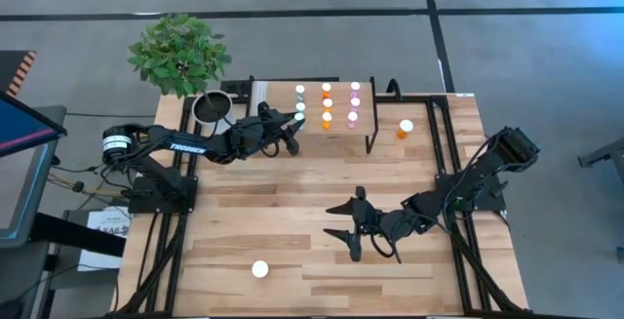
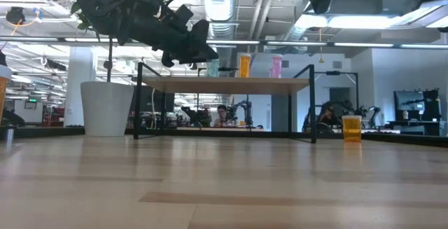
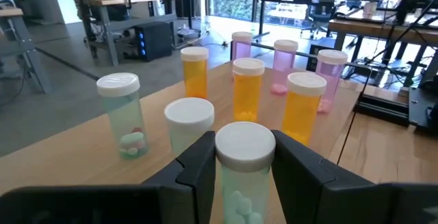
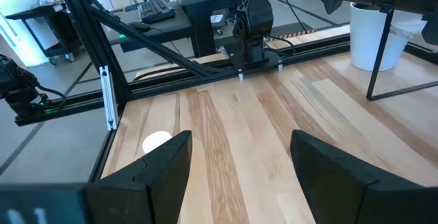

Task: Pick and place medicine bottles onto shelf by color
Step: Put the blue pill bottle on the shelf aligned with the other blue pill bottles, then put the top large orange pill bottle on the shelf

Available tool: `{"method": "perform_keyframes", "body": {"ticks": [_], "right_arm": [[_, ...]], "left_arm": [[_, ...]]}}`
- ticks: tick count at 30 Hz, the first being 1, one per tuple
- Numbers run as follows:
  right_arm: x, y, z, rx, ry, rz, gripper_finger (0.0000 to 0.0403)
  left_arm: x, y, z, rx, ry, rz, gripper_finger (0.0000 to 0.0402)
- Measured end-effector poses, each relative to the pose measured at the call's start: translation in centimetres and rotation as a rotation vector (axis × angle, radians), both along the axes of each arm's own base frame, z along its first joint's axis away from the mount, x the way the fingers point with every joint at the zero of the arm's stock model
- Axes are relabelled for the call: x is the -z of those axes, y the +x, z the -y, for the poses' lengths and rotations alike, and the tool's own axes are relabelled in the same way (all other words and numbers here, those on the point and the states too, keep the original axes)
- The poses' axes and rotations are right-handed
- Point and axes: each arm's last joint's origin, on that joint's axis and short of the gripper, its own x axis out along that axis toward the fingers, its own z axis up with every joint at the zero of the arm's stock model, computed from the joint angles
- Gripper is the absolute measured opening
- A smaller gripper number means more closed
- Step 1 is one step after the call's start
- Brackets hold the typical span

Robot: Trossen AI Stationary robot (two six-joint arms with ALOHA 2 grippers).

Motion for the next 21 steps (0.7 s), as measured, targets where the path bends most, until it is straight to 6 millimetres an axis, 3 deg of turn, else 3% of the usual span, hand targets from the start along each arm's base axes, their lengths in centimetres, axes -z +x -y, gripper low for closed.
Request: {"method": "perform_keyframes", "body": {"ticks": [13,21], "right_arm": [[0.04,0.0,0.0,-0.001,-0.001,-0.003,0.0271],[0.04,0.0,0.0,-0.001,-0.001,-0.003,0.0271]], "left_arm": [[0.04,-0.02,-0.02,-0.011,-0.014,0.007,0.0172],[-0.34,-0.13,0.08,-0.01,-0.016,0.025,0.0187]]}}
